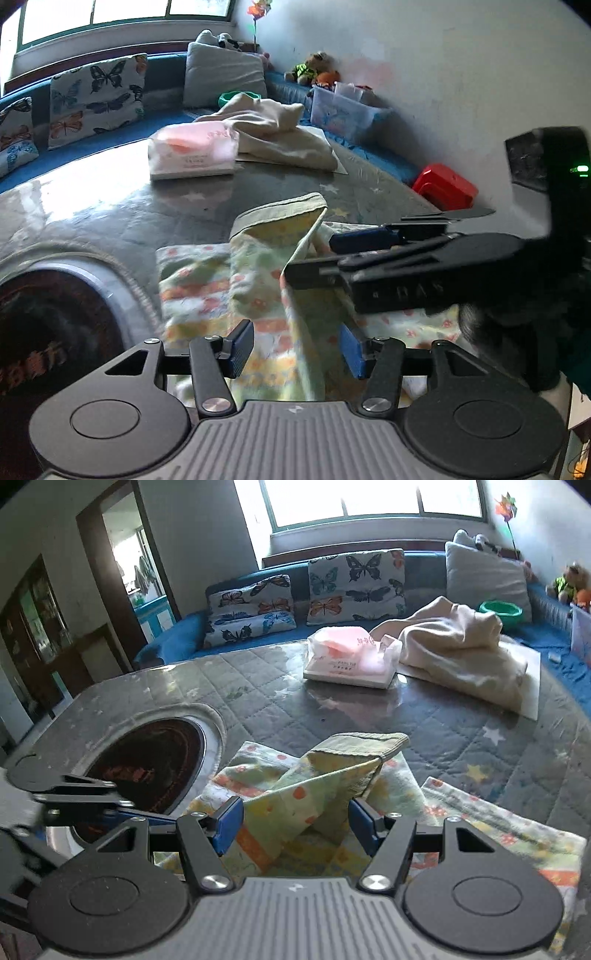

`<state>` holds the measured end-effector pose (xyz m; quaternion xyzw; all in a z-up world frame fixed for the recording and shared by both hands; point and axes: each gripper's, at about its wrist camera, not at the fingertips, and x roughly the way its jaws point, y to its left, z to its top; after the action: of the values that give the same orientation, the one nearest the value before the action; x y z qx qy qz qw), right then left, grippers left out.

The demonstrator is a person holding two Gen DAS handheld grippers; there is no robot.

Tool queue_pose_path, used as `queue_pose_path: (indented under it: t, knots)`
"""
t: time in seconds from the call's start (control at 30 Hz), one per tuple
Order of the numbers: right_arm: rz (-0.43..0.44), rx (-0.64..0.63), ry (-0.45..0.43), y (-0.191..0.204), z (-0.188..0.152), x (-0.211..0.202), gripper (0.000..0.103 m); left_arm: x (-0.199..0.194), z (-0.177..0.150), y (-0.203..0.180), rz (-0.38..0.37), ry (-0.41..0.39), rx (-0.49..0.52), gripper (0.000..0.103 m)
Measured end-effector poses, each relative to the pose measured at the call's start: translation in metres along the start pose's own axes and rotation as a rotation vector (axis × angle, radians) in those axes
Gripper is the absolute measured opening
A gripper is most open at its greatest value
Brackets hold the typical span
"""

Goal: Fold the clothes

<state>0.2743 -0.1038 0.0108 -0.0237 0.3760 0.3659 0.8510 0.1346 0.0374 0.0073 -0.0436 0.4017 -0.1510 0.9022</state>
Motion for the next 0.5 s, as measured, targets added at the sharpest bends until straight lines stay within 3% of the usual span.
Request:
queue_pose_path:
  t: [0.07,0.1,0.13,0.27,0.33,0.5]
  knots:
    - [-0.002,0.008,-0.005,-0.003,0.001,-0.001,0.064,0.012,0.005,0.0,0.003,0.006,0.001,0.039]
    - [-0.006,0.012,-0.008,-0.004,0.001,-0.002,0.064,0.017,0.005,0.003,0.002,0.016,-0.014,0.015]
    - [-0.011,0.015,-0.012,-0.006,0.001,-0.003,0.064,0.022,0.006,0.005,0.001,0.026,-0.029,0.007]
    - [-0.095,0.001,-0.018,-0.012,-0.001,-0.005,0.064,0.018,0.0,0.02,0.051,0.0,-0.08,0.002]
    - [-0.155,-0.015,-0.015,-0.017,-0.002,-0.003,0.064,0.004,-0.002,0.026,0.072,-0.032,-0.106,0.002]
    - [-0.2,0.008,0.001,-0.029,-0.004,0.013,0.065,-0.043,-0.017,0.04,0.12,-0.119,-0.151,0.002]
